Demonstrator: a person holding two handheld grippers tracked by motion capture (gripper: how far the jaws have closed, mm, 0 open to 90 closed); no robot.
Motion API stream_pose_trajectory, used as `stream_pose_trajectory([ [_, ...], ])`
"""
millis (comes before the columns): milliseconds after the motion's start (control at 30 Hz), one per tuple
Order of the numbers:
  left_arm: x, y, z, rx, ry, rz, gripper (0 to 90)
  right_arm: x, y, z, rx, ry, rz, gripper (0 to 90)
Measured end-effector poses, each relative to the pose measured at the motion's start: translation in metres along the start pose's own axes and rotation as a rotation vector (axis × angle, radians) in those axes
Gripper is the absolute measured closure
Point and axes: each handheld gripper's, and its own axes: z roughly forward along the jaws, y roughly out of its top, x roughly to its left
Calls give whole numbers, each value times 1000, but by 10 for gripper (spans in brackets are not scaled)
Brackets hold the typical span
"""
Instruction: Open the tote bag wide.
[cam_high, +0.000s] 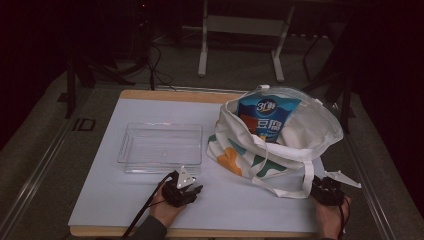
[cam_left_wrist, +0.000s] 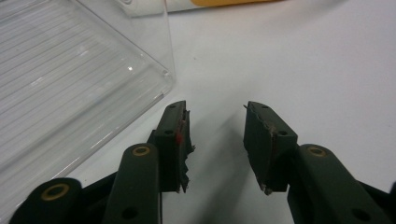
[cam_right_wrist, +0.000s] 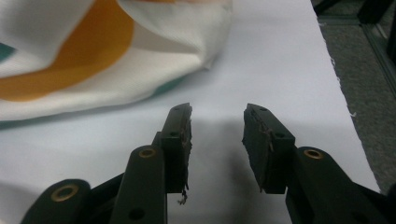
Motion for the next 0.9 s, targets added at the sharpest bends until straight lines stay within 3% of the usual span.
stream_pose_trajectory([
  [67,0,0,0,0,-1,4,606,1,2,-2,0,25,-17,648],
  [400,-3,0,0,-2,11,25,614,7,5,-4,-15,56,-28,666],
  [633,-5,0,-1,-3,11,46,650,2,6,-13,-36,77,15,666],
  [700,-6,0,-1,-3,8,58,655,2,6,-15,-47,90,32,666],
  [900,-11,5,-8,-8,-36,82,656,4,16,-27,-73,106,26,663],
])
